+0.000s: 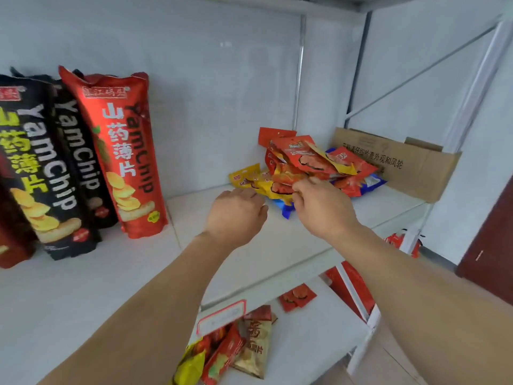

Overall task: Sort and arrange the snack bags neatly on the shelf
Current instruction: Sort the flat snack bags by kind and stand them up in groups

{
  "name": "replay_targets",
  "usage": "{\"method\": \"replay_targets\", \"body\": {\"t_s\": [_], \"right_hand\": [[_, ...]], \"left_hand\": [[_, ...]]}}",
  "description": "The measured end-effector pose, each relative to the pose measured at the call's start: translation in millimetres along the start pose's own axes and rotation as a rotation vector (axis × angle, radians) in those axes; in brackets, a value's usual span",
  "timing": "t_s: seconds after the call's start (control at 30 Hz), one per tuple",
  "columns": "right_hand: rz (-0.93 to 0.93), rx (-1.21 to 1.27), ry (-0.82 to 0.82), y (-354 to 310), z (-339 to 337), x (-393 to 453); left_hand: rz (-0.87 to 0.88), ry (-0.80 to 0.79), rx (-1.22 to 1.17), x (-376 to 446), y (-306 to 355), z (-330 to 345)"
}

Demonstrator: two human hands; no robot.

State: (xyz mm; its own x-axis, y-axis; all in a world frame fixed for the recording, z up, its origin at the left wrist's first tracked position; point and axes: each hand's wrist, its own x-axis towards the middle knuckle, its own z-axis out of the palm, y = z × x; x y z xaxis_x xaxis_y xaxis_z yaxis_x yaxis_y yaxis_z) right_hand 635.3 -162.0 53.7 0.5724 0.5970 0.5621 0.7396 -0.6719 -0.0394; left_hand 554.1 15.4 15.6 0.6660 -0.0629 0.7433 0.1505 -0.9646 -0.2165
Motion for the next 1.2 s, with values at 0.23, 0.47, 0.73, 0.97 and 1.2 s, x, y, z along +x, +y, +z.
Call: {"method": "replay_targets", "body": {"t_s": [0.23, 0.47, 0.73, 0.97, 1.2], "right_hand": [[0.13, 0.134, 0.064, 100.0, 42.1, 67.9], [0.107, 0.39, 0.045, 181.6, 85.4, 152.7], [0.057, 0.582, -0.319, 213.2, 126.4, 208.4], [0.116, 0.546, -0.45, 217.9, 142.7, 224.0], [0.228, 0.488, -0.51, 229.6, 154.8, 239.2]], "left_hand": [[-0.192, -0.026, -0.09, 83.8, 25.9, 61.3], [-0.774, -0.226, -0.388, 169.9, 44.2, 110.6], [-1.166, -0.434, -0.444, 213.6, 39.9, 152.8], [-1.318, -0.392, -0.734, 222.8, 38.1, 168.1], [-1.349, -0.302, -0.723, 222.6, 35.1, 174.0]]}}
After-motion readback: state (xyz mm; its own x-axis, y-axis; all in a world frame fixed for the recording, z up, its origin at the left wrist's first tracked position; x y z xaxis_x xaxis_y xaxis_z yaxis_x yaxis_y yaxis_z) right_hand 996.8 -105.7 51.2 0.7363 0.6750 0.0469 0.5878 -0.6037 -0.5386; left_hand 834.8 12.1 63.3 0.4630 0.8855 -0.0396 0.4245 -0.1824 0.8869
